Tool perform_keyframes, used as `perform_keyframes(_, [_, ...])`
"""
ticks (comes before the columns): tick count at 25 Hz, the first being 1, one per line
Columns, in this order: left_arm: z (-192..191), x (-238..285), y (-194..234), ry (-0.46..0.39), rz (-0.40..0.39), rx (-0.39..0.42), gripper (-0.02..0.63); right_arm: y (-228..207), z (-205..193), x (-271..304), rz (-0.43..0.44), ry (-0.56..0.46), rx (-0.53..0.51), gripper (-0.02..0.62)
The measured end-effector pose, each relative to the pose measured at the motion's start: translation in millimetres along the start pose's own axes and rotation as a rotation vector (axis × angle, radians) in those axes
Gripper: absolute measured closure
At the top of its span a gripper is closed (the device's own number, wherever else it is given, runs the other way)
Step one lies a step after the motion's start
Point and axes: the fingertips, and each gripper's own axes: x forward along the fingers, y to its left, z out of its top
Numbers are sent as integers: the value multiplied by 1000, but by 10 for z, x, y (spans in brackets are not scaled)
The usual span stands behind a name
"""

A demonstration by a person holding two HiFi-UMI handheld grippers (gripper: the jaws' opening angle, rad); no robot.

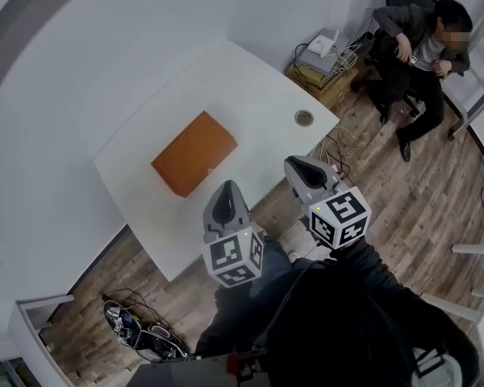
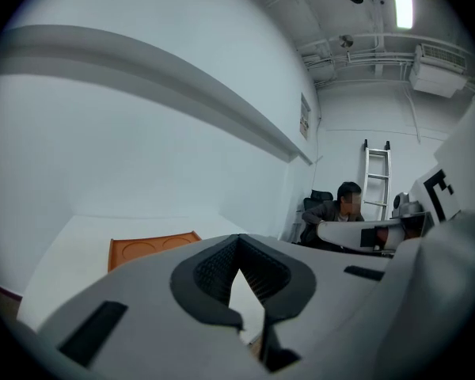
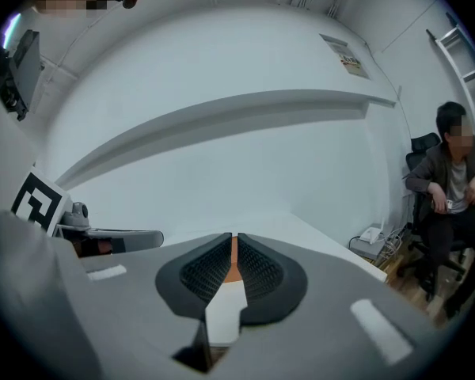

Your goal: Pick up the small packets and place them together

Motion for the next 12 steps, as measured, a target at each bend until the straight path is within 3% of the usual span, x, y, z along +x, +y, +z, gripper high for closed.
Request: perform_keyframes(12, [88, 170, 826, -11, 160, -64, 607, 422, -46, 959, 171, 83, -44, 592])
